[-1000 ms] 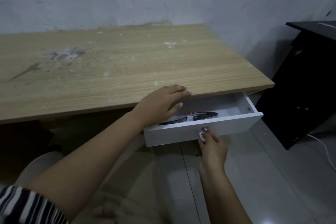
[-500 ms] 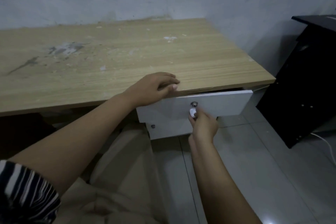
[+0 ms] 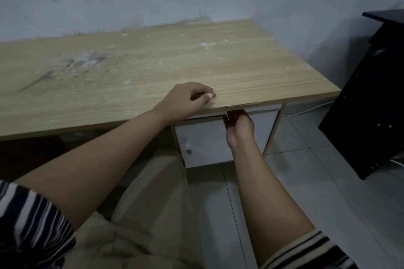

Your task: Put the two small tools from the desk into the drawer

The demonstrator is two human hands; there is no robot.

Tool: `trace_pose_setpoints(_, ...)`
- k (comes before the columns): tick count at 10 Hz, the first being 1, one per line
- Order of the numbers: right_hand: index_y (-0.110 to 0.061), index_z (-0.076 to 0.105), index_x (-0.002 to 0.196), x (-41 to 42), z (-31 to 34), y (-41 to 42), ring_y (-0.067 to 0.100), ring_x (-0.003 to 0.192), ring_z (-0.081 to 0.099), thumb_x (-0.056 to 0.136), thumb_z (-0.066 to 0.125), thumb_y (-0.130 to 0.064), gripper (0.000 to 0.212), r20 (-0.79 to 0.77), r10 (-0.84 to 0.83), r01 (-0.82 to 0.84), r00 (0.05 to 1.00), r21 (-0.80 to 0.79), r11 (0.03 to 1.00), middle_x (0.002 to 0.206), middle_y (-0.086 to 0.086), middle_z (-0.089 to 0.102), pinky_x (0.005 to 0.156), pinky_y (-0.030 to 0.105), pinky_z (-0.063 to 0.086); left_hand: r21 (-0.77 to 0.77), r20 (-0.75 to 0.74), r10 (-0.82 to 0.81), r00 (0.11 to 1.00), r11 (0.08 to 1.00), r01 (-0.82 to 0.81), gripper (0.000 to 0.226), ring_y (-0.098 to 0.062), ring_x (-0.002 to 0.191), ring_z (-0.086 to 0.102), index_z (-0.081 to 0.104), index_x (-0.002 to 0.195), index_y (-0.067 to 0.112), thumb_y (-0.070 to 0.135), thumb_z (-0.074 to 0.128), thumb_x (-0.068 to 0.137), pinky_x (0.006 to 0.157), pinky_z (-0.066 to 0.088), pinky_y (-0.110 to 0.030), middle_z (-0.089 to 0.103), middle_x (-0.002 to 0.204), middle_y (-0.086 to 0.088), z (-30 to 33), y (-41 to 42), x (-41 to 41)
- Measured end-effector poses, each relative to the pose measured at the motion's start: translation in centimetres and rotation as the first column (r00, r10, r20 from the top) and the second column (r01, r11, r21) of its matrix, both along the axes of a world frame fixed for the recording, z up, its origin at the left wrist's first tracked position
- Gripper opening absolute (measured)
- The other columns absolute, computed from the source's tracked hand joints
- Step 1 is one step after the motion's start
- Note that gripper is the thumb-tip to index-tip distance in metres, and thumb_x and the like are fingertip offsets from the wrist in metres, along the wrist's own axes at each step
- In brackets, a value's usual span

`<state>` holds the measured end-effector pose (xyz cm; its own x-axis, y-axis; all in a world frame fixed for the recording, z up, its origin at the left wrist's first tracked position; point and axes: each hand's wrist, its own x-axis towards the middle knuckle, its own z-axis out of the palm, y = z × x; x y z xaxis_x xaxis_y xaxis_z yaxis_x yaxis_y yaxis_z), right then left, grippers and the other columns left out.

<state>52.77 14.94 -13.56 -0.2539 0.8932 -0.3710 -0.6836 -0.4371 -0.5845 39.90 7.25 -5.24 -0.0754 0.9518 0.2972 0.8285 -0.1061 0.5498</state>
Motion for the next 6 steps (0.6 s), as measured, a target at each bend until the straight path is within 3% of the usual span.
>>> trace_pose_setpoints(1, -0.007, 0.059, 0.118, -0.6, 0.5, 0.4, 0.026, 0.100, 0.058, 0.087, 0.051, -0.004, 0.032, 0.038, 0.066, -0.067, 0.997, 0.029, 0.997, 0.117, 0.017, 0.062, 0.100, 0.037, 0.047, -0.006, -0.004, -0.013, 1.000, 1.000, 0.013, 0.025, -0.006, 0.106, 0.054, 0.067, 0.108, 0.020, 0.021, 0.053, 0.088, 0.087, 0.035, -0.010, 0.065, 0.120, 0.000, 0.0, -0.1, -0.1)
trace_pose_setpoints(2, -0.009, 0.056, 0.120, -0.1, 0.3, 0.4, 0.026, 0.108, 0.056, 0.088, 0.051, -0.006, 0.032, 0.074, 0.123, -0.128, 0.990, 0.055, 0.990, 0.120, 0.015, 0.059, 0.103, 0.038, 0.044, -0.015, 0.003, -0.020, 1.000, 1.000, 0.020, 0.026, -0.005, 0.107, 0.054, 0.066, 0.109, 0.020, 0.017, 0.054, 0.086, 0.089, 0.035, -0.012, 0.064, 0.121, 0.000, 0.0, -0.1, -0.1)
trace_pose_setpoints(3, -0.017, 0.059, 0.109, 0.4, 0.2, -0.4, 0.021, 0.107, 0.055, 0.089, 0.049, -0.007, 0.024, 0.146, 0.157, -0.177, 0.977, 0.137, 0.975, 0.111, 0.007, 0.061, 0.106, 0.040, 0.040, -0.038, 0.012, -0.034, 0.999, 0.999, 0.034, 0.027, -0.006, 0.109, 0.054, 0.066, 0.109, 0.021, 0.017, 0.053, 0.086, 0.090, 0.036, -0.013, 0.064, 0.122, 0.001, 0.3, -0.1, -0.2)
trace_pose_setpoints(4, -0.012, 0.056, 0.121, 0.9, 0.8, -1.8, 0.018, 0.103, 0.053, 0.089, 0.046, -0.003, 0.034, 0.339, 0.105, -0.177, 0.935, 0.190, 0.966, 0.115, 0.008, 0.059, 0.107, 0.043, 0.040, -0.079, 0.050, -0.031, 0.998, 0.996, 0.035, 0.026, -0.004, 0.109, 0.053, 0.066, 0.109, 0.024, 0.018, 0.052, 0.088, 0.087, 0.034, -0.008, 0.063, 0.123, 0.003, 0.8, -0.1, -0.5)
trace_pose_setpoints(5, -0.011, 0.050, 0.129, 2.2, 1.2, -3.7, 0.022, 0.115, 0.051, 0.090, 0.047, -0.008, 0.039, 0.599, 0.116, -0.315, 0.792, 0.238, 0.919, 0.123, 0.006, 0.057, 0.101, 0.037, 0.043, -0.076, 0.008, -0.068, 0.998, 0.995, 0.068, 0.026, -0.001, 0.106, 0.052, 0.065, 0.111, 0.024, 0.019, 0.052, 0.088, 0.083, 0.032, -0.001, 0.063, 0.122, 0.003, 1.0, -0.4, -0.8)
trace_pose_setpoints(6, -0.012, 0.057, 0.121, 3.6, 3.2, -4.8, 0.016, 0.103, 0.055, 0.090, 0.049, -0.015, 0.033, 0.849, 0.005, -0.494, 0.528, 0.302, 0.815, 0.111, 0.002, 0.062, 0.077, 0.023, 0.041, -0.069, -0.159, -0.136, 0.978, 0.990, 0.126, 0.026, -0.003, 0.103, 0.052, 0.062, 0.113, 0.022, 0.023, 0.052, 0.088, 0.080, 0.033, -0.005, 0.064, 0.120, 0.000, 1.5, -1.1, -1.3)
